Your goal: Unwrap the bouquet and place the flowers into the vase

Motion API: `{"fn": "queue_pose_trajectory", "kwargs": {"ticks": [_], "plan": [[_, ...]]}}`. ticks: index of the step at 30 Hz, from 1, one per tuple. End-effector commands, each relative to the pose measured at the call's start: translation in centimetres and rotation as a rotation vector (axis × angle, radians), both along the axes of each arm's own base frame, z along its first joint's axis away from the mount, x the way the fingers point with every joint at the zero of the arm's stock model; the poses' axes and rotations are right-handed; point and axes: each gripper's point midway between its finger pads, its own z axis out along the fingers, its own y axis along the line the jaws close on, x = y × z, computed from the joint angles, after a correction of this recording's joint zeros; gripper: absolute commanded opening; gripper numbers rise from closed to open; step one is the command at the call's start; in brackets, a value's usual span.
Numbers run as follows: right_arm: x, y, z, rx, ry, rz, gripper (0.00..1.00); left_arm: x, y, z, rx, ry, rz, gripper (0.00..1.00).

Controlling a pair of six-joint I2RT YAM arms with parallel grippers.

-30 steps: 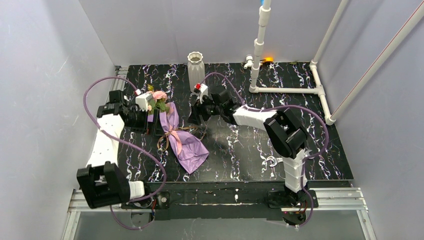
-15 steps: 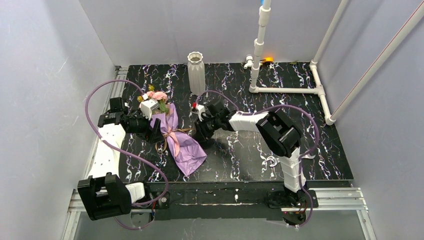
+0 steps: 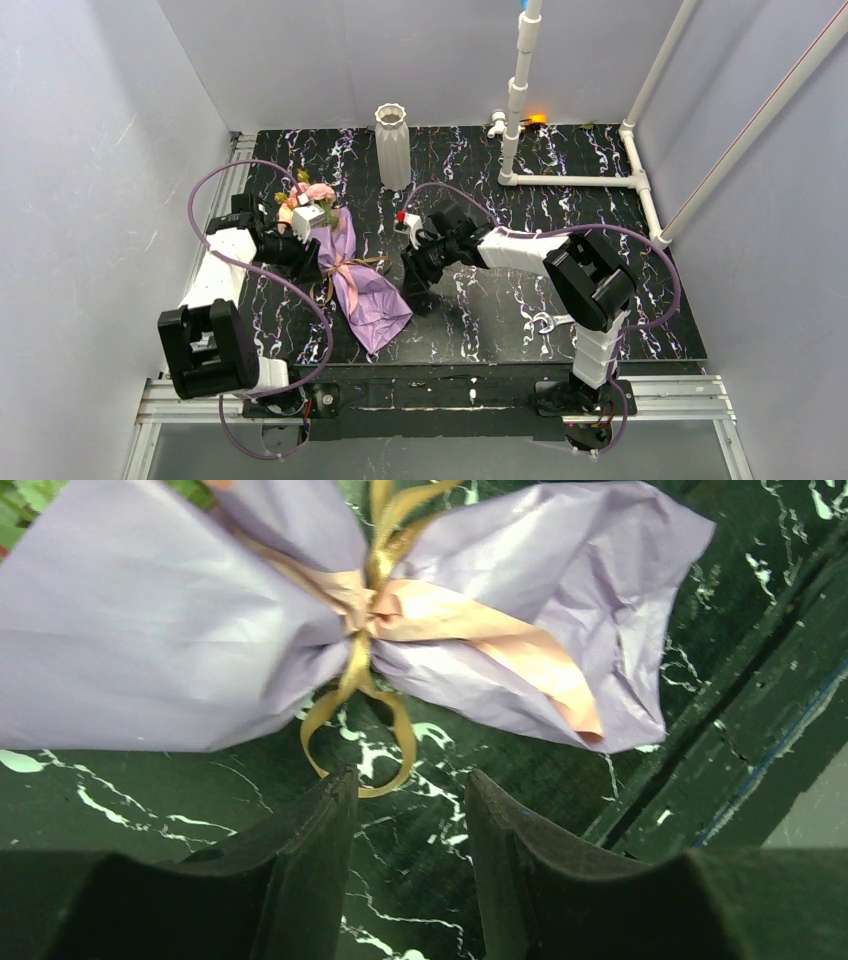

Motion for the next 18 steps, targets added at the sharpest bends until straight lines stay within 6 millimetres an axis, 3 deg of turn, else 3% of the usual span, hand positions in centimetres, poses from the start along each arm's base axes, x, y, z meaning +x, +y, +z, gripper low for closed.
{"fn": "queue_pose_trajectory", "kwargs": {"ticks": [1, 6, 12, 18], "plan": [[2.3, 2.0, 4.7, 0.102, -0.083, -0.004, 0.51, 3.4, 0.7, 0.1, 0.005, -0.049, 0.037, 0.43], [4.0, 2.9, 3.8, 0.086, -0.103, -0.035, 0.52, 4.0, 0.4, -1.7, 0.013, -0.022, -0.030, 0.43], [8.1, 4.5, 2.3, 0.088, -0.216, -0.093, 0.44, 4.7, 0.1, -2.4, 0.005, -0.007, -0.043, 0.42], [8.5, 6.9, 0.3, 0.083, -0.244, -0.080, 0.42, 4.5, 0.5, -3.4, 0.032, 0.000, -0.074, 0.42]]}}
